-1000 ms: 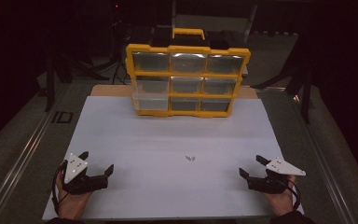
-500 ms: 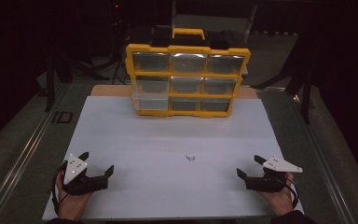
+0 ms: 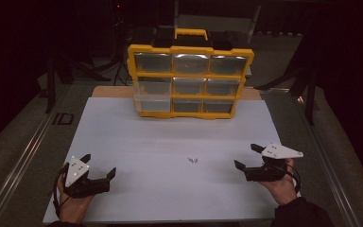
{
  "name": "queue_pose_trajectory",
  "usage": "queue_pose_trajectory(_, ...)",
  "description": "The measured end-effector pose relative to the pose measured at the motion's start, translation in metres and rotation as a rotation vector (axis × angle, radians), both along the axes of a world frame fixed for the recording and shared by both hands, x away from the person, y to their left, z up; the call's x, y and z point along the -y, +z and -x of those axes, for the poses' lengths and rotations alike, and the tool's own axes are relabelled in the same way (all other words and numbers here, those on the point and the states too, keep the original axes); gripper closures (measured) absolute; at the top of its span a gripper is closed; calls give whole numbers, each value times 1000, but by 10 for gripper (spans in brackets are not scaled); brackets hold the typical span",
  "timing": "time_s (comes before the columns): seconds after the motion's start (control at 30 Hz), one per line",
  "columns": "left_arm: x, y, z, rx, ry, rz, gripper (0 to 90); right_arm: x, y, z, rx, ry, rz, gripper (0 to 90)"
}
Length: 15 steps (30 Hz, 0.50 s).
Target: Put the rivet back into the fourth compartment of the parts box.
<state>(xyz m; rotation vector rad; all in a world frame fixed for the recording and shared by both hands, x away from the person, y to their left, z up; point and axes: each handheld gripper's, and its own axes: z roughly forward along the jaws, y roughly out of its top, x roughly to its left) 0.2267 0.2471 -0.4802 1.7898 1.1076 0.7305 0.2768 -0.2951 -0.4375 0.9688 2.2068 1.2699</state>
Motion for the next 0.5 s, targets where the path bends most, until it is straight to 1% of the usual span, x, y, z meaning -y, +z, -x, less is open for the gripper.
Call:
queue_pose_trajectory(0.13, 0, 0, 0, 1, -1, 2, 14, -10, 11, -12, 6, 27, -12, 109)
queue_pose_trajectory(0.27, 0, 0, 0, -2, -3, -2, 14, -23, 20, -22, 16, 61, -36, 121)
queue_pose_trajectory(0.5, 0, 0, 0, 0, -6, -2, 14, -54, 31, -36, 26, 124, -16, 121)
